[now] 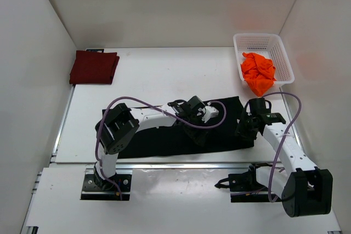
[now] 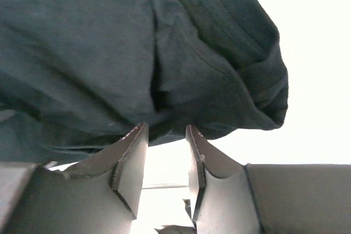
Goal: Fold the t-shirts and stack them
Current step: Fold the other side of the tshirt into a rectangle
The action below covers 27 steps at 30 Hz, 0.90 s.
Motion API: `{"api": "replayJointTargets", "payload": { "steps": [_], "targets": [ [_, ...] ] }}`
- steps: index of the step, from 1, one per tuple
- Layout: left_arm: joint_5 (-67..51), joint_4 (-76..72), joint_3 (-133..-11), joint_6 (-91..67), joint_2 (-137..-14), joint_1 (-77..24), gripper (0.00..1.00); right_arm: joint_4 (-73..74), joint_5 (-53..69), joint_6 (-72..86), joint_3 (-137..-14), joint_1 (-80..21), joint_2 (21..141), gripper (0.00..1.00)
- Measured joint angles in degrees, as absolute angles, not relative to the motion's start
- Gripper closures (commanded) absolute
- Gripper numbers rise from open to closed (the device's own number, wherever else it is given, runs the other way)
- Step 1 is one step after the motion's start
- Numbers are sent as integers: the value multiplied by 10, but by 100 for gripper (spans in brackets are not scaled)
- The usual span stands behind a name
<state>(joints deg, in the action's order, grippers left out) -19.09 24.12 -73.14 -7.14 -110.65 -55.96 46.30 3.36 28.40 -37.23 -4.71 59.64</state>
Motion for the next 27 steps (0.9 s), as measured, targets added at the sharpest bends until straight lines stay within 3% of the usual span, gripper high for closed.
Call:
{"api": "replayJointTargets", "payload": {
  "steps": [5, 9, 10, 16, 18, 21, 27],
  "targets": [
    [-190, 243, -762, -27, -1107, -593, 14, 440, 72, 303, -369, -35, 586, 67],
    [-169, 234, -765, -2, -1107, -626, 7, 423, 102, 325, -340, -32, 588, 67],
    [-161, 232, -764, 0, -1107, -633, 1, 423, 107, 329, -333, -33, 588, 65],
    [-81, 211, -754, 13, -1108, -645, 2, 419, 130, 343, -308, -25, 588, 67],
    [-50, 202, -754, 17, -1110, -645, 6, 417, 134, 347, -304, -25, 588, 65],
    [-6, 189, -753, 30, -1111, -646, 19, 417, 138, 350, -304, -26, 587, 62],
    [25, 175, -741, 53, -1111, -649, 57, 418, 145, 356, -293, -17, 569, 61]
  ]
}}
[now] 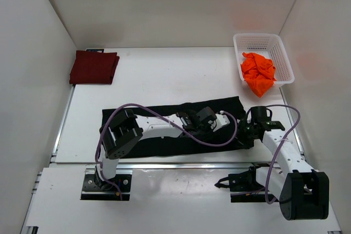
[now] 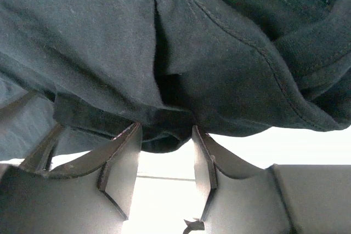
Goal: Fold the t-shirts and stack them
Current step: Fold the other side of the tshirt into a rectangle
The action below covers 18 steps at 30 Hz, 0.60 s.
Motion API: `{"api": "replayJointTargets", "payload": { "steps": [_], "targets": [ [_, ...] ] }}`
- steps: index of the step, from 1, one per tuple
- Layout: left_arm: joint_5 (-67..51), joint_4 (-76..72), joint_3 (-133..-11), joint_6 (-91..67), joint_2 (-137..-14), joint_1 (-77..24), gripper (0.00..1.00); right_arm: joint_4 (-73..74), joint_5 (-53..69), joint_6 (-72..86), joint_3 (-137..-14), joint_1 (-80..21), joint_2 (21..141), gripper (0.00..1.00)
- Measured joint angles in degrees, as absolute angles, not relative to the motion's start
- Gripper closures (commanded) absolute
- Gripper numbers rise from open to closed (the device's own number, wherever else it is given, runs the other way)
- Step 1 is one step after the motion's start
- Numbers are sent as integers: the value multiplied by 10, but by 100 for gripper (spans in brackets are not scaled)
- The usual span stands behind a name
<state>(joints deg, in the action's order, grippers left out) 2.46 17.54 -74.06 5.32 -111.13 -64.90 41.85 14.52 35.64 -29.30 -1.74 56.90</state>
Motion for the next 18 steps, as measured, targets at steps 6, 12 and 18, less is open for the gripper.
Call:
{"api": "replayJointTargets", "payload": {
  "steps": [6, 12, 18],
  "targets": [
    [-5, 176, -734, 55, -1111, -651, 67, 414, 152, 367, -263, -29, 564, 64],
    [-24, 178, -734, 49, -1111, -651, 79, 416, 156, 375, -243, -18, 551, 75],
    [-27, 180, -734, 51, -1111, -651, 83, 415, 163, 378, -227, -6, 526, 68]
  ]
}}
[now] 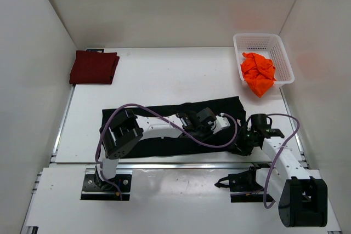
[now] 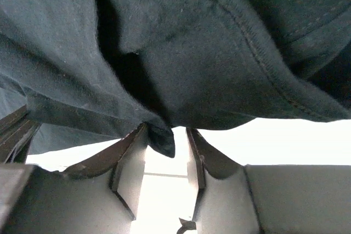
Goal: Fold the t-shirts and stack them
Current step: Fold the other side of the tshirt into a rectangle
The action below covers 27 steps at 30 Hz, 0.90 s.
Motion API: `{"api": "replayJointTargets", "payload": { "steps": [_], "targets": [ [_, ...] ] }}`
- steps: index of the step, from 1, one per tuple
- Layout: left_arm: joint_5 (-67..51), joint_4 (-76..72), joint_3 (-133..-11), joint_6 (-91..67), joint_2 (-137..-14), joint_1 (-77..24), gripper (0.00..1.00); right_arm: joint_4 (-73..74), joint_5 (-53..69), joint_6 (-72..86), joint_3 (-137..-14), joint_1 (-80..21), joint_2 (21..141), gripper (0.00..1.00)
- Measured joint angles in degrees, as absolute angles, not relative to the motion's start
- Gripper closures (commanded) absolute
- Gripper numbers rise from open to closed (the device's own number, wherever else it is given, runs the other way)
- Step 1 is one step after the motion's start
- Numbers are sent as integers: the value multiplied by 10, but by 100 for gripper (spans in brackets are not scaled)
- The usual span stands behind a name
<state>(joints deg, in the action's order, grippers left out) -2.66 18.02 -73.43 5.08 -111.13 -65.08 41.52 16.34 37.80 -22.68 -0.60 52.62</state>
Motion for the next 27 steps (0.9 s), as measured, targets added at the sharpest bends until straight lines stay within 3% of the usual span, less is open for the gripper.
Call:
{"api": "replayJointTargets", "payload": {
  "steps": [1, 5, 12, 22, 27],
  "targets": [
    [-27, 180, -735, 51, -1111, -651, 83, 415, 167, 378, -225, -6, 526, 70],
    [-33, 183, -736, 51, -1111, -651, 85, 406, 177, 378, -224, -6, 527, 100],
    [-37, 204, -747, 70, -1111, -643, 86, 409, 185, 378, -236, 2, 521, 100],
    [-11, 230, -800, 143, -1109, -612, 85, 418, 195, 342, -395, 7, 604, 98],
    [-19, 240, -801, 148, -1108, -613, 86, 422, 213, 328, -370, 11, 622, 100]
  ]
}}
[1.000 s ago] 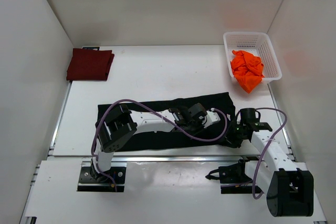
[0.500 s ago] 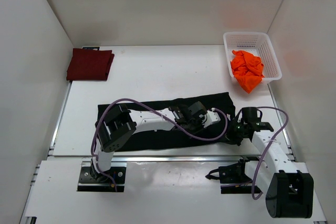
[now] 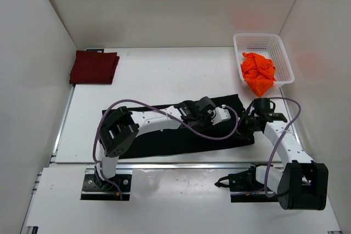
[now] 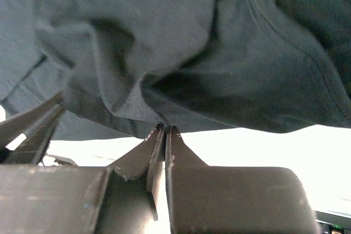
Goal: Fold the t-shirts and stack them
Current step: Fold the other side of the tshirt into a rectangle
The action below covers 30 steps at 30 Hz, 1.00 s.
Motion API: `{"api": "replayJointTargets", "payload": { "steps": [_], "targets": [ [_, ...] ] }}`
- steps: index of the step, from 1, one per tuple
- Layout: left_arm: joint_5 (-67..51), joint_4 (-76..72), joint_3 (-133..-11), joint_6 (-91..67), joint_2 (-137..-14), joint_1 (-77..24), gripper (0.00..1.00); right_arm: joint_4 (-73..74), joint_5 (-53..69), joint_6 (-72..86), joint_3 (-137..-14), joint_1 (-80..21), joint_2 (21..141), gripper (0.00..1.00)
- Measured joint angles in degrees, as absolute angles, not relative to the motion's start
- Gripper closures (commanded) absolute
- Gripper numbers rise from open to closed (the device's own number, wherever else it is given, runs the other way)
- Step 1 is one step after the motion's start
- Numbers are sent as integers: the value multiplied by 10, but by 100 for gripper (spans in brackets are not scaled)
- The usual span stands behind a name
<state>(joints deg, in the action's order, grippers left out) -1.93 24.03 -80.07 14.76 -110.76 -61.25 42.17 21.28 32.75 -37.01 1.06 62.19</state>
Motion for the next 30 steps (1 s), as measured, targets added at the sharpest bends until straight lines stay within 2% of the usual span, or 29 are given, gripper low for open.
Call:
{"api": "replayJointTargets", "payload": {
  "steps": [7, 13, 16, 18, 21, 25, 30],
  "targets": [
    [8, 240, -804, 173, -1108, -612, 87, 387, 222, 326, -382, 13, 655, 99],
    [89, 229, -868, 212, -1111, -582, 88, 348, 234, 273, -629, 9, 822, 99],
    [98, 220, -883, 214, -1103, -561, 87, 323, 233, 243, -698, -14, 832, 100],
    [98, 224, -877, 216, -1091, -554, 88, 308, 236, 237, -673, -29, 802, 100],
    [71, 241, -853, 215, -1075, -567, 88, 300, 245, 246, -555, -35, 726, 100],
    [3, 273, -827, 208, -1073, -598, 88, 340, 249, 273, -416, -24, 647, 100],
    [-78, 307, -811, 203, -1073, -616, 87, 354, 260, 307, -306, -3, 548, 100]
  ]
}}
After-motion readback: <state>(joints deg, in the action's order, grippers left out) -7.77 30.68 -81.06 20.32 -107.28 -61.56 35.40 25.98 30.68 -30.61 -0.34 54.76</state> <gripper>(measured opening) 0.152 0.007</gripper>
